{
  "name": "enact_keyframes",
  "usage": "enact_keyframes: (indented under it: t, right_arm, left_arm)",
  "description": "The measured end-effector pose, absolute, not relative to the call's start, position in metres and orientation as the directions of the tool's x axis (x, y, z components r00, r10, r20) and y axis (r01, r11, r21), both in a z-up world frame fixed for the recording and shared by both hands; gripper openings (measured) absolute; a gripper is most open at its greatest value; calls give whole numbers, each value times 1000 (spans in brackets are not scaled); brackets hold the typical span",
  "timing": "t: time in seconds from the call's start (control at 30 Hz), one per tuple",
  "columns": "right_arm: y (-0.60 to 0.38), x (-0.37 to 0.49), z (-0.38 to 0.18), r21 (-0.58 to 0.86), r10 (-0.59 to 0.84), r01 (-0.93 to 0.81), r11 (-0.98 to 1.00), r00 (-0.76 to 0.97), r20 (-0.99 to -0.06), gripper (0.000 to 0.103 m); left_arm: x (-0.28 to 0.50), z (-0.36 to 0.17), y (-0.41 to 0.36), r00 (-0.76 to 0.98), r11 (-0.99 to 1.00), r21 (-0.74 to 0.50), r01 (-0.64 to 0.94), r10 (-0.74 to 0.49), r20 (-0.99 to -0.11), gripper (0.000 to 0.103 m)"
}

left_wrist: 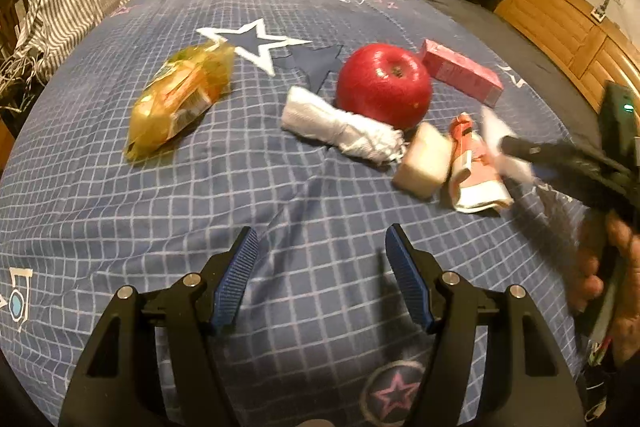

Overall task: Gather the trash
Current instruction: 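Grasp the orange-and-white paper with the left tool while the right tool grasps the bubble wrap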

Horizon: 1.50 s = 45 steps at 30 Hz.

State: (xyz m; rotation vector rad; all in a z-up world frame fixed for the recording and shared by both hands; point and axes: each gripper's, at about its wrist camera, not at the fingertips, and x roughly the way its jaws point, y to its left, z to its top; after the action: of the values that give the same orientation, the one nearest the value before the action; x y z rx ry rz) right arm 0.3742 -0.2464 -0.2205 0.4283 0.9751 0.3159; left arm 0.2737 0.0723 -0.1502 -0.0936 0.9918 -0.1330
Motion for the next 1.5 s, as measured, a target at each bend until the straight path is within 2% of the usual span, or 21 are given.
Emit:
enact_keyframes:
  t: [0.1,0.33,0.37,0.4,0.6,0.7,0.73,0.8,0.9,1.0,1.1,1.2,1.3,1.37,1.43,1.5]
  right_arm:
    - [-246,373,-219,476,459,-110,872,521,-720,44]
    - [-281,336,-211,460,498,-205,864,481,-722,42]
    - [-287,331,-212,464,503,-206,861,475,-722,40]
    - [-293,326,-214,475,511,-202,856,466,-722,34]
    - [-303,315,-226,526,551,-195,828,453,-701,34]
    - [-299,315,-227,528,556,-201,825,453,-696,35]
    - [-300,314,-228,529,557,-202,824,453,-696,35]
    - [-300,313,-230,534,562,-204,821,453,-691,35]
    - [-302,312,-232,541,568,-203,816,457,-685,35]
    - [-304,309,-233,542,571,-208,814,461,-680,35]
    - [-307,306,-233,543,572,-211,813,462,-678,35]
    - [-314,297,-230,505,541,-214,836,476,-693,36]
    - [-326,291,-226,424,457,-189,886,509,-729,36]
    - [-335,288,-225,394,419,-166,904,527,-739,36]
    - [-340,286,-224,390,414,-162,906,530,-740,37]
    - [-342,283,-222,377,409,-173,910,528,-744,44]
  left_arm:
    - [277,-149,66,545,987,-145,75,-163,-822,64]
    - [283,-154,52,541,986,-136,100,-169,-824,64]
    - [285,-154,49,539,985,-128,113,-169,-825,64]
    - [287,-155,45,537,984,-119,129,-170,-826,64]
    - [308,-159,25,492,956,-159,248,-266,-829,62]
    - [313,-160,13,495,948,-132,291,-267,-827,62]
    - [315,-162,9,496,946,-125,300,-266,-827,60]
    - [318,-164,5,491,942,-130,310,-276,-826,44]
    - [321,-166,2,490,936,-148,319,-297,-819,33]
    - [313,-161,-2,473,904,-196,381,-372,-799,30]
    - [288,-156,-9,356,787,-330,522,-553,-753,30]
    - [266,-157,-2,315,753,-342,562,-577,-753,30]
    - [261,-159,24,390,831,-304,466,-501,-773,32]
    - [261,-156,44,483,911,-220,350,-377,-790,31]
    - [257,-151,53,520,928,-192,319,-341,-783,30]
    - [252,-146,52,528,926,-170,337,-336,-780,32]
